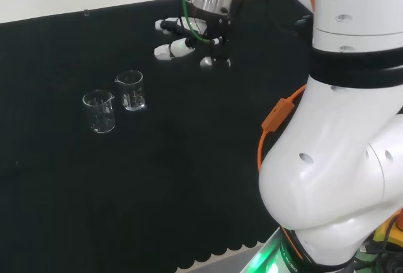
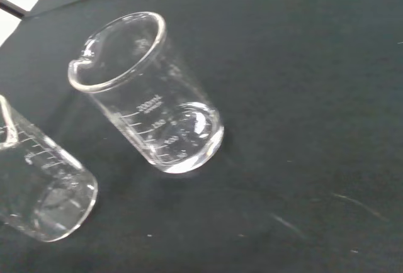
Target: Pick up the beaker on the right.
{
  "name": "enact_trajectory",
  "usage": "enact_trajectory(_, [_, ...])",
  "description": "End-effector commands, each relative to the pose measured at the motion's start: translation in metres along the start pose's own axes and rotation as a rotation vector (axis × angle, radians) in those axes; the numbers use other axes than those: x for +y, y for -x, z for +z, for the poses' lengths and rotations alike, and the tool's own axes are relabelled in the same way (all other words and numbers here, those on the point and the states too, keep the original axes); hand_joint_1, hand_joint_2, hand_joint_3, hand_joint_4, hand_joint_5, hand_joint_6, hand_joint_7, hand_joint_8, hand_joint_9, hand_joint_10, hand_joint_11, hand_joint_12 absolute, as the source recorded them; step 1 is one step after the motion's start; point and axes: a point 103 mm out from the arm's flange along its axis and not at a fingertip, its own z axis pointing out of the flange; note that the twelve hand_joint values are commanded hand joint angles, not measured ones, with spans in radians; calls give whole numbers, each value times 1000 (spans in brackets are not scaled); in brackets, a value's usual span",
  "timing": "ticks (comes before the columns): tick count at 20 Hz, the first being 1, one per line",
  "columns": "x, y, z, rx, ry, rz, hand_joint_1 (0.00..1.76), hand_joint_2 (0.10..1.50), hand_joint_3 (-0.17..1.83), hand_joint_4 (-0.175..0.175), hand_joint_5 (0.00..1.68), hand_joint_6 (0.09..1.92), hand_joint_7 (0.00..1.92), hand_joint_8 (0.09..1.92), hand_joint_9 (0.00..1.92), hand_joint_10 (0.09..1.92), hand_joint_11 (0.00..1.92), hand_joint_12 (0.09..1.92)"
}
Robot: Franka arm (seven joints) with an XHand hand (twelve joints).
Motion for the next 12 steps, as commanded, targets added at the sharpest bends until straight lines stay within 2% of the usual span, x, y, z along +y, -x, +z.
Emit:
enact_trajectory(1, [10, 0, 20, 77, -7, -54, 654, 966, -175, -66, 207, 87, 89, 588, 162, 681, 0, 963])
enact_trajectory(8, [14, -3, 43, 131, -40, -103, 661, 942, -175, -69, 207, 87, 74, 585, 168, 687, 0, 952])
enact_trajectory(12, [14, -1, 59, 210, -37, -140, 640, 907, -175, -70, 196, 87, 83, 590, 182, 691, 0, 947])
